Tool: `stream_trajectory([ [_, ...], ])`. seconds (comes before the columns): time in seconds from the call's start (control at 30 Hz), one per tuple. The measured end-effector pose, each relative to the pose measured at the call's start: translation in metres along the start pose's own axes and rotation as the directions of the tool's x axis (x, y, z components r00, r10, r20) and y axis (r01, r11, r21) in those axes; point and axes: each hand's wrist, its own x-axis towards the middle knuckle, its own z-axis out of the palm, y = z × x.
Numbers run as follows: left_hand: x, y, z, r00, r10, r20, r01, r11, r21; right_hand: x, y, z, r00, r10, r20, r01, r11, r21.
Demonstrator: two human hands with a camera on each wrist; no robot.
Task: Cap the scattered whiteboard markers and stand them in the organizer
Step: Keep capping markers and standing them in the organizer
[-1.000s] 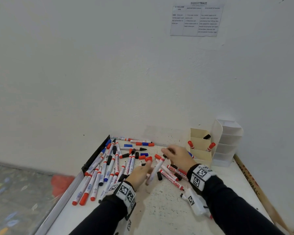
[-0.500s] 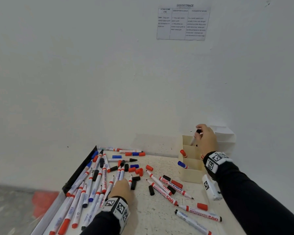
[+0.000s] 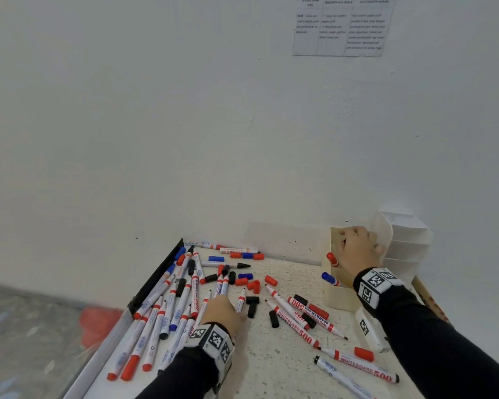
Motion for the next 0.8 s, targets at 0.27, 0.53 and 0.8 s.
stream_trajectory([
  [0.27, -0.015, -0.006, -0.009, 1.000, -0.016, -0.020, 0.009, 0.949, -0.314, -0.056, -0.069, 0.005, 0.786, -0.348, 0.511, 0.183, 0.920, 0.346],
  [0.53, -0.031, -0.026, -0.018, 0.997, -0.018, -0.074, -0.011, 0.925, -0.381, -0.117, -0.093, 0.048, 0.709, -0.213, 0.672, 0.211, 0.974, 0.087],
  [0.8, -0.043, -0.044, -0.018, 0.995, 0.046, -0.083, -0.075, 0.919, -0.387, -0.120, -0.091, 0.043, 0.838, -0.293, 0.461, 0.116, 0.921, 0.373],
])
